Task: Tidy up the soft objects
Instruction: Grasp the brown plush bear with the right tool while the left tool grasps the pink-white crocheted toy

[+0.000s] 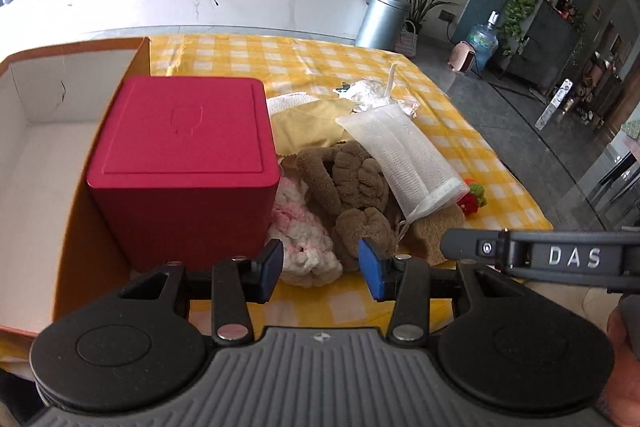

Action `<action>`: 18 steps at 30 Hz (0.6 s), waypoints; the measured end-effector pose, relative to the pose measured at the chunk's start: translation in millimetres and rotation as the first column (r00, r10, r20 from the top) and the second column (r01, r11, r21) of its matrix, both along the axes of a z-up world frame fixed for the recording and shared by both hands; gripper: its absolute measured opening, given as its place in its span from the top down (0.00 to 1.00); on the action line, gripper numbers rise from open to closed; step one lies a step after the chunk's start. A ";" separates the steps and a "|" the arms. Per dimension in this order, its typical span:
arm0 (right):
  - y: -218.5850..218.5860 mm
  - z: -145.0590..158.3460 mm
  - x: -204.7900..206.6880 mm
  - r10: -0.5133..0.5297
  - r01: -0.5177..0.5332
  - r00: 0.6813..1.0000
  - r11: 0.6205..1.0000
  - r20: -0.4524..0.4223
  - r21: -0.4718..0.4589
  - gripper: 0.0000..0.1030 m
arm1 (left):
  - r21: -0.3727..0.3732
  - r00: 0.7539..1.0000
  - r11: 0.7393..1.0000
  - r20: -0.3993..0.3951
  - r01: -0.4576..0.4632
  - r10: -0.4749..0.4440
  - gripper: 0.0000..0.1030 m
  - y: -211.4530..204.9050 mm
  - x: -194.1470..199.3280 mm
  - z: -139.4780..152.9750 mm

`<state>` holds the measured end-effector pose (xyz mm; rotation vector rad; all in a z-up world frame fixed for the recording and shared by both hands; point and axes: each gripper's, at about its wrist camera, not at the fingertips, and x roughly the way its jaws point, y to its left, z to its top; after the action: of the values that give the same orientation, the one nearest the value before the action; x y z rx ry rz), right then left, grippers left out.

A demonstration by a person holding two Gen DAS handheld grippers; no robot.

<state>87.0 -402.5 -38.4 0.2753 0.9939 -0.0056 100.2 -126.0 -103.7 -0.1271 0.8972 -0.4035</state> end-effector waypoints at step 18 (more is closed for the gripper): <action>23.8 -73.9 83.0 0.042 -0.037 0.991 0.999 -0.127 0.040 0.55 | 0.015 0.992 0.993 -0.051 -0.118 0.119 0.41 1.0 10.9 -36.3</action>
<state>170.0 -378.7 -112.3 0.2920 1.1278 0.0320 111.1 -125.1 -140.0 -0.1796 0.9386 -0.2848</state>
